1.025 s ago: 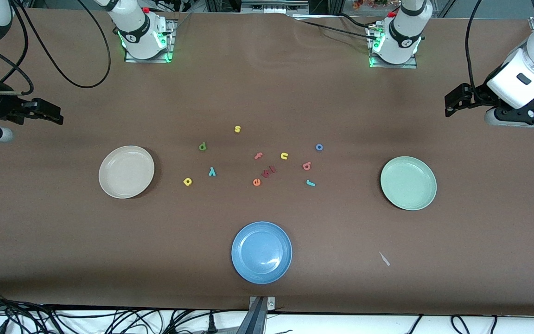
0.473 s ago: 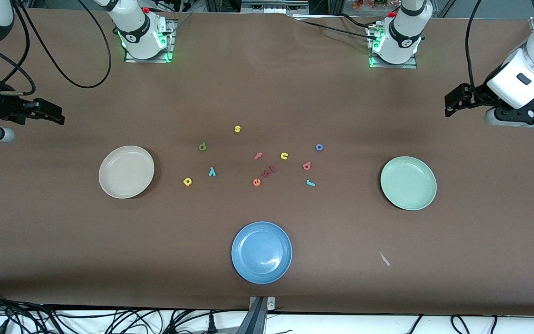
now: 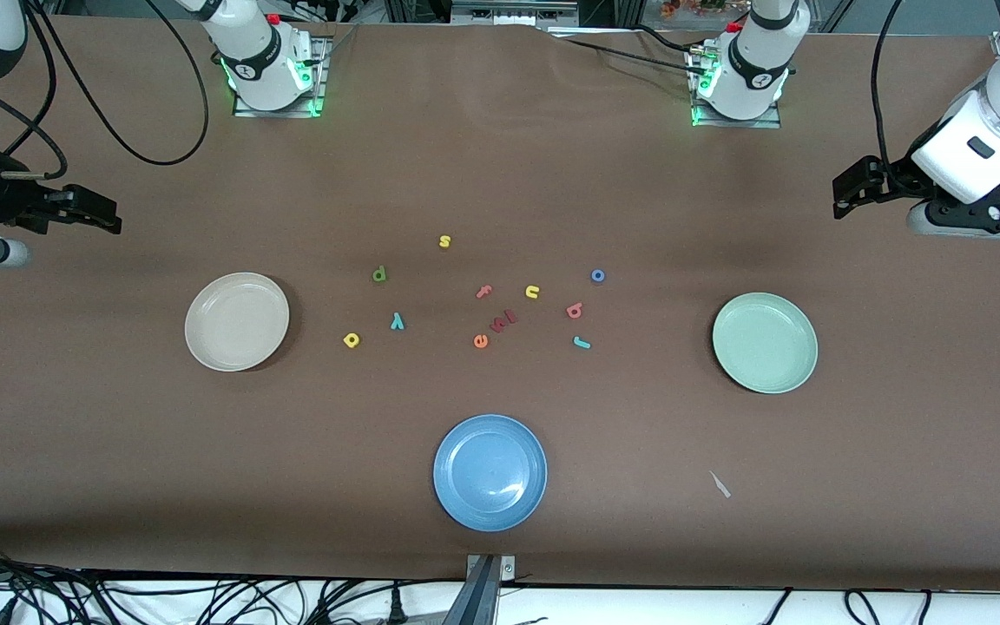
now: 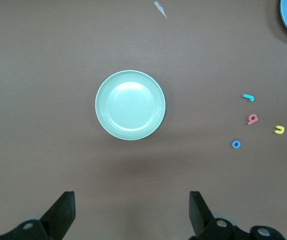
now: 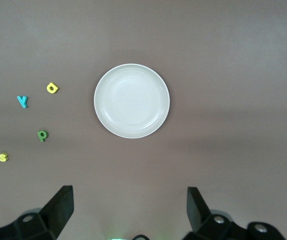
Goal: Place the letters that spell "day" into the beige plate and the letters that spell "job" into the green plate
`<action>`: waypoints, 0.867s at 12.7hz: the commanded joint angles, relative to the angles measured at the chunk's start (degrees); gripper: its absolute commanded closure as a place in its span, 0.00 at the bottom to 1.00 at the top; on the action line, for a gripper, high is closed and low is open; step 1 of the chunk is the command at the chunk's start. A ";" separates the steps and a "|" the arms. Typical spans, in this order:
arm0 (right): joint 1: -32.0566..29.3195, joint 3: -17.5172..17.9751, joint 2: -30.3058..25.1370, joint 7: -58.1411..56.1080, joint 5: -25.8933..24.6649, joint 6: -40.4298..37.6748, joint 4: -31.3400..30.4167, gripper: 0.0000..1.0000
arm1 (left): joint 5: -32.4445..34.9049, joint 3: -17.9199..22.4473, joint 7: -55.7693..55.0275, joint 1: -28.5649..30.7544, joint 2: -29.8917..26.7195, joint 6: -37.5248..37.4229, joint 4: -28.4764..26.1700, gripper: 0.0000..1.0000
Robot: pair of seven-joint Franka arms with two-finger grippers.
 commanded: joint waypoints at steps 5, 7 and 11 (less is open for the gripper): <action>0.46 0.40 -0.45 0.65 -0.37 -0.44 -0.47 0.00 | -1.20 -0.02 0.90 0.07 -0.50 -0.88 0.22 0.00; 0.46 0.40 -0.45 0.65 -0.28 -0.53 -0.47 0.00 | -1.20 -0.02 0.90 0.07 -0.50 -0.88 0.22 0.00; 0.46 0.40 -0.45 0.65 -0.28 -0.70 -0.47 0.00 | -1.20 -0.02 0.90 0.07 -0.50 -0.88 0.22 0.00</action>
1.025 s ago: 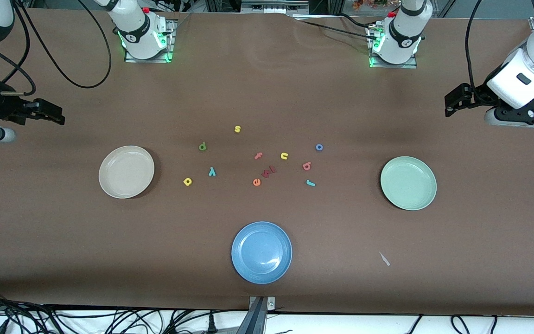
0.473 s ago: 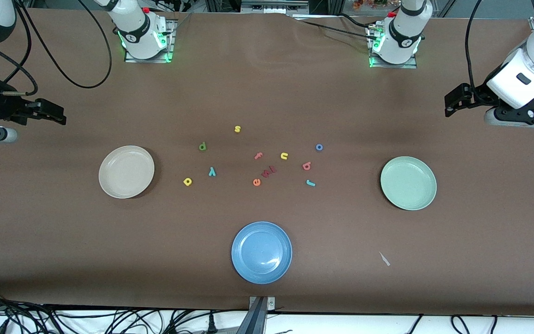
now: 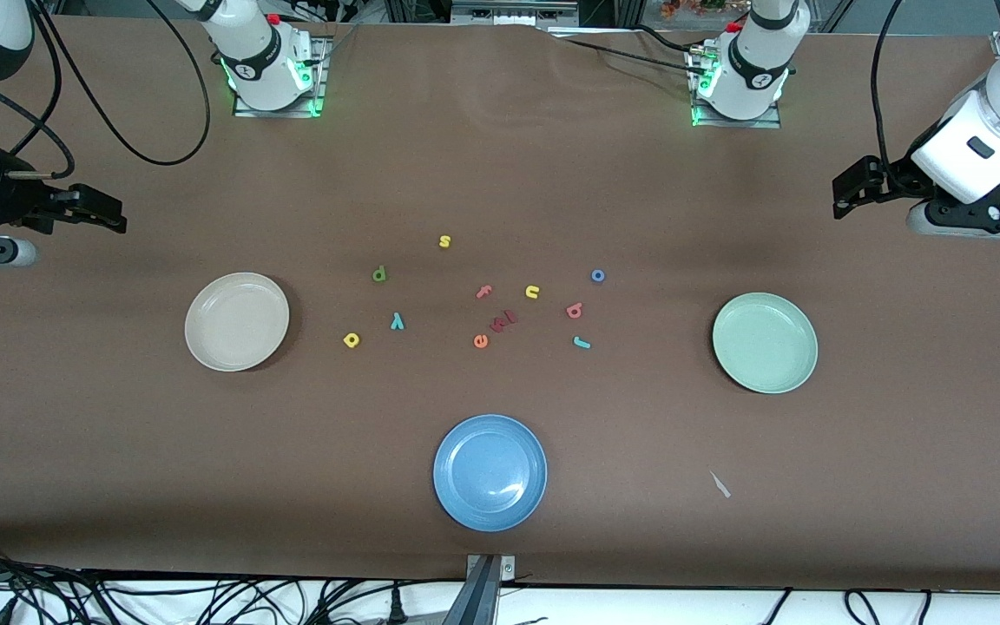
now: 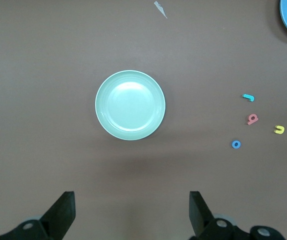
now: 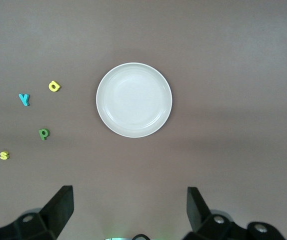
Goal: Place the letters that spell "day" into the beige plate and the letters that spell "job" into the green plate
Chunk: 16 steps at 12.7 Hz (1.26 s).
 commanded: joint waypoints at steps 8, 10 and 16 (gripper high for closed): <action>0.19 0.18 1.74 -0.23 0.07 -0.48 -0.09 0.00 | -1.20 -1.43 0.37 0.18 -0.50 -0.88 0.31 0.00; 0.28 0.18 3.84 -0.23 0.51 -0.22 -0.01 0.00 | -1.20 -1.43 0.46 0.27 -0.50 -0.88 0.22 0.00; 9.75 0.70 14.29 7.01 2.61 7.68 -0.44 0.00 | -1.20 -3.44 0.64 -0.70 2.13 -1.23 0.22 0.00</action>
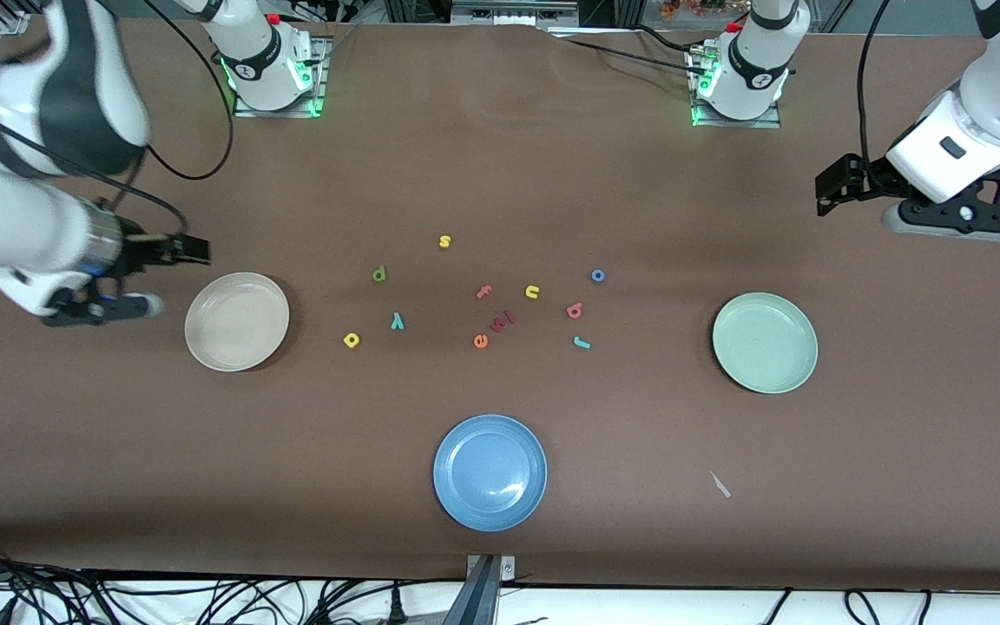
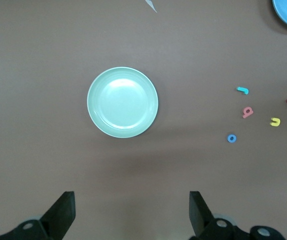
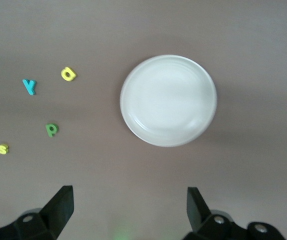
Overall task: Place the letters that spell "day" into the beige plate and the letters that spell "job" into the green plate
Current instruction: 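Reach the right gripper to the cyan y while the left gripper reaches letters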
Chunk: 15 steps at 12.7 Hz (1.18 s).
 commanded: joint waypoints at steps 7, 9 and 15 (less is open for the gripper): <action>15.12 -0.21 10.16 27.00 5.60 29.15 -9.26 0.00 | -1.08 -3.87 0.14 -4.21 8.91 1.19 0.49 0.00; 17.67 -0.21 11.21 28.86 5.60 38.40 -14.46 0.00 | -2.91 -3.87 0.06 -5.09 10.76 3.30 0.49 0.00; 19.71 -0.21 16.92 33.27 5.52 51.80 -18.35 0.00 | -8.99 -4.22 -0.38 -7.28 16.13 12.35 0.23 0.00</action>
